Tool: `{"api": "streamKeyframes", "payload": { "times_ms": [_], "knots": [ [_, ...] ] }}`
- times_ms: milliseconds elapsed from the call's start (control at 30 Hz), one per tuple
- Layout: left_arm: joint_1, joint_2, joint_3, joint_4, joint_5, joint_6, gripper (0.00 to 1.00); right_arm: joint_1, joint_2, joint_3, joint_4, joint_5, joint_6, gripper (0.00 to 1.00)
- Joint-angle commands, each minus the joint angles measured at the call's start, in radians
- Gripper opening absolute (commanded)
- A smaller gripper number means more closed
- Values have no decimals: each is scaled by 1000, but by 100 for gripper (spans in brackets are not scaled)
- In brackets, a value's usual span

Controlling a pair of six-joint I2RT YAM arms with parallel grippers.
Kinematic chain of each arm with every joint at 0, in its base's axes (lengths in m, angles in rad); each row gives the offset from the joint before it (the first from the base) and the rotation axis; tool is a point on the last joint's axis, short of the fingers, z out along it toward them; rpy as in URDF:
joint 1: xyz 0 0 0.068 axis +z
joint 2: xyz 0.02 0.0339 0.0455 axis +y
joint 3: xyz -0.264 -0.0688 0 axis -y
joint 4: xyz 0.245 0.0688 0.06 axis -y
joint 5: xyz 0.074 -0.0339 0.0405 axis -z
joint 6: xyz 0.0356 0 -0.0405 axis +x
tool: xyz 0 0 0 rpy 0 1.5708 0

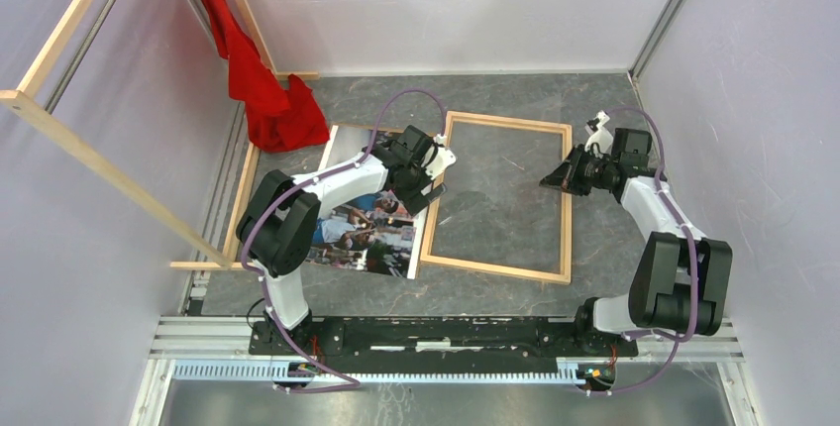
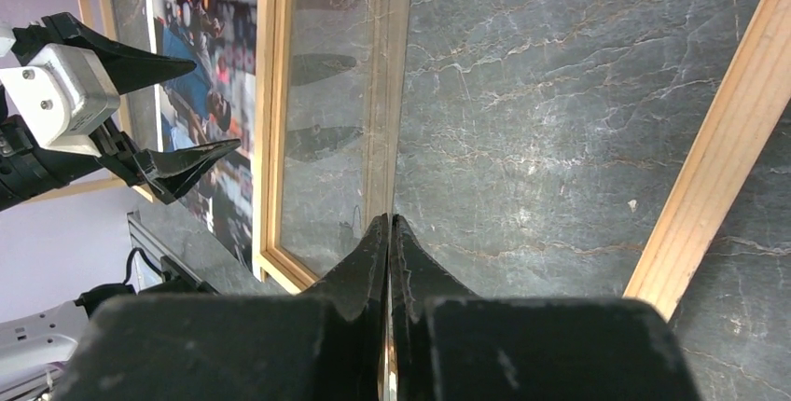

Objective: Put the photo into the frame
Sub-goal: Place the photo frame item in the photo frame.

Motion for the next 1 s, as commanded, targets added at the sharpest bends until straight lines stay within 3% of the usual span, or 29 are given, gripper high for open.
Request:
{"api": "streamKeyframes", "payload": {
  "times_ms": [0,700,967],
  "knots": [
    [-7,5,-8,45,3,12,98,-2,24,-5,2,14,-6,5],
    [-8,-17,-23,56,33,4,97,-3,87,12,-95,164,-48,5],
    [-8,-31,-30,58,34,9,97,-3,109,22,-93,141,-44,4]
  ]
}}
